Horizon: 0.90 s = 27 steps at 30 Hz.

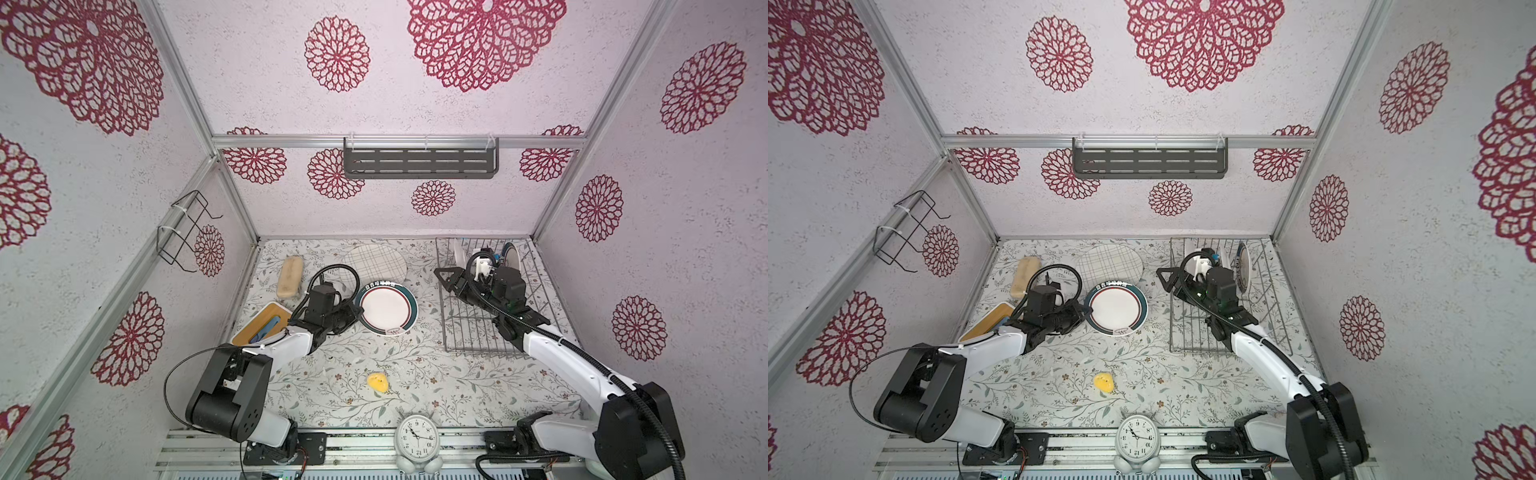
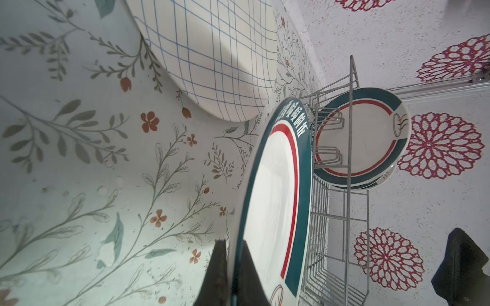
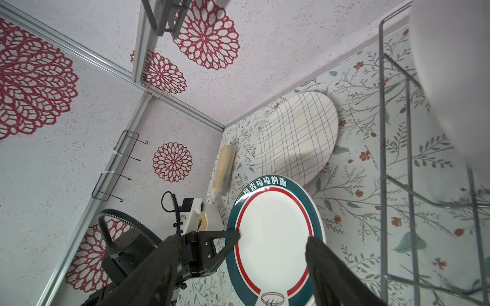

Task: Unload the plates from the dish rack
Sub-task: Place a plate at the center of the table.

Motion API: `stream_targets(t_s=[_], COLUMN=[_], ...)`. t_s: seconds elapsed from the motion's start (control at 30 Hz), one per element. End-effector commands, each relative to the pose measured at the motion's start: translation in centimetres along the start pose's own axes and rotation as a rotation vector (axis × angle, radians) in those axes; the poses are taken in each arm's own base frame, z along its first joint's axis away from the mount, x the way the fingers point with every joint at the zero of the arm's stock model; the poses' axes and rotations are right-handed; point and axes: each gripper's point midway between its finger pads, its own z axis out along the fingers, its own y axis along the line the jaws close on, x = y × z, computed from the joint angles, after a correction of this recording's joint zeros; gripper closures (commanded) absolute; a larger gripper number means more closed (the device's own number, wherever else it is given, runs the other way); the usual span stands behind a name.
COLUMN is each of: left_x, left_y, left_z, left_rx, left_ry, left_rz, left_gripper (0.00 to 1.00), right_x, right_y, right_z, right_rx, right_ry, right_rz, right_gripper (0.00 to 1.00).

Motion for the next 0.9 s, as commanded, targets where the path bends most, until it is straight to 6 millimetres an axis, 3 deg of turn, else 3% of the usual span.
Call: stream_targets(t_s=[0.0,0.33,0.87], left_x=[-0.7,0.6,1.6], left_y=[-0.9,1.5,4.2], left_z=[0.1,0.6,1.2], left_rx=[0.047,-0.007,-0.070], left_ry=[-0.026,0.007,0.044], left_rz=[0.024,-0.003,-0.029], left_gripper=[1.00,1.00,1.00], right_x=[-0.1,2.8,5.2], right_y=[0.3,-0.6,-0.8], right_z=[-0.3,-0.6,0.9], right_rx=[0.014,0.050,0.063], right_ry=[0.017,0.104,0.179], right_rz=[-0.032,-0.055,-0.084], right_gripper=[0.23,0.23,0.22])
